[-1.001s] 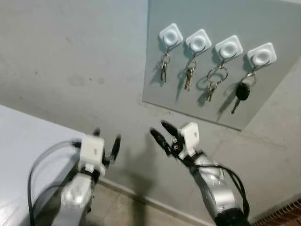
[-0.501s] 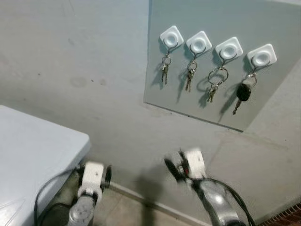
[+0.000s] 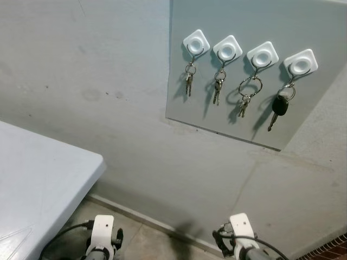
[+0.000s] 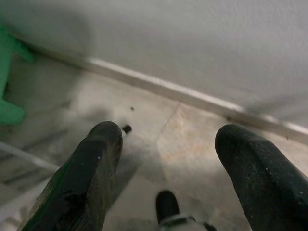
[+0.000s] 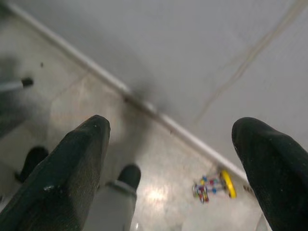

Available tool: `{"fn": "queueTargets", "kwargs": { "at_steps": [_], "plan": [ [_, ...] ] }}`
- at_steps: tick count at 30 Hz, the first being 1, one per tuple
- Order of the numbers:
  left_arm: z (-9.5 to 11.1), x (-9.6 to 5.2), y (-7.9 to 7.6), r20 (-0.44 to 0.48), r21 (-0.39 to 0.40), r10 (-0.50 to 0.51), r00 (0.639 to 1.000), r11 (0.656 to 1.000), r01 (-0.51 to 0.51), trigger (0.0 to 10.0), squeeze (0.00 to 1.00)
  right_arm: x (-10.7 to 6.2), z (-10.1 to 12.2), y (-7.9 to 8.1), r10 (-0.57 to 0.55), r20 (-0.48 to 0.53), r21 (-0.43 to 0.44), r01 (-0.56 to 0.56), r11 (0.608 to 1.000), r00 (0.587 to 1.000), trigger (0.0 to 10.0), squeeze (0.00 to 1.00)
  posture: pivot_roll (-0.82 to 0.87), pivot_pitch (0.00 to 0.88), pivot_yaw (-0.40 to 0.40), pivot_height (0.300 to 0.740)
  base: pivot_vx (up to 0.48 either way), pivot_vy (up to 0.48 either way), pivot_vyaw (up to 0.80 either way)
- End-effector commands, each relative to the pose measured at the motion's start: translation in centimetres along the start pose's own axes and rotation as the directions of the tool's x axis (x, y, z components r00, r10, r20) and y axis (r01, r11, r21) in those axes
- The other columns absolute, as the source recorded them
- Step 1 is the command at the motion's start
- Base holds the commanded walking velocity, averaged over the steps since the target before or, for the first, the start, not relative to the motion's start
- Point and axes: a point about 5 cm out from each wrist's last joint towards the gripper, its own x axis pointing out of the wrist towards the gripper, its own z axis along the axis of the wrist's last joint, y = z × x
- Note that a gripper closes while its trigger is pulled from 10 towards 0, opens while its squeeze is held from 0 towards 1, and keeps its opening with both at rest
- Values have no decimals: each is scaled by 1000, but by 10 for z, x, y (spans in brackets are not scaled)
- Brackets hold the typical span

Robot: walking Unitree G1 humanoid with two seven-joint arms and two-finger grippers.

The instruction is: Hang keys on a hook

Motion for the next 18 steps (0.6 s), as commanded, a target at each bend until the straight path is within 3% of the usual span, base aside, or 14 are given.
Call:
{"fn": "queueTargets", "kwargs": {
  "at_steps": [1, 5, 6, 9, 18],
  "plan": [
    [-4, 0, -3, -31, -5, -5, 1000, 1000, 5, 10000, 0, -1, -8, 0, -11, -48, 5, 11, 1000, 999, 10000, 1000, -72, 0, -17, 728, 0, 0, 0],
    [-7, -1, -5, -39, -24, -16, 999, 1000, 15, 10000, 0, -2, -13, 2, -14, -83, 14, 15, 1000, 996, 10000, 1000, -77, 0, -14, 728, 0, 0, 0],
    [-10, -2, -5, -45, -44, -10, 999, 999, 8, 10000, 0, -2, -15, 5, 3, -92, 28, 0, 1000, 996, 10000, 0, -77, 0, -14, 728, 0, 0, 0],
    [-14, -4, -3, -61, -84, 4, 998, 996, -9, 10000, 0, -2, -15, 6, -1, -103, 27, 4, 1000, 995, 10000, 0, -80, 0, -12, 728, 0, 0, 0],
    [-18, -5, 0, -78, -89, 13, 997, 996, -20, 10000, 0, -2, -19, 8, 4, -128, 53, 3, 999, 992, 10000, 0, -77, 0, -15, 728, 0, 0, 0]
  ]
}}
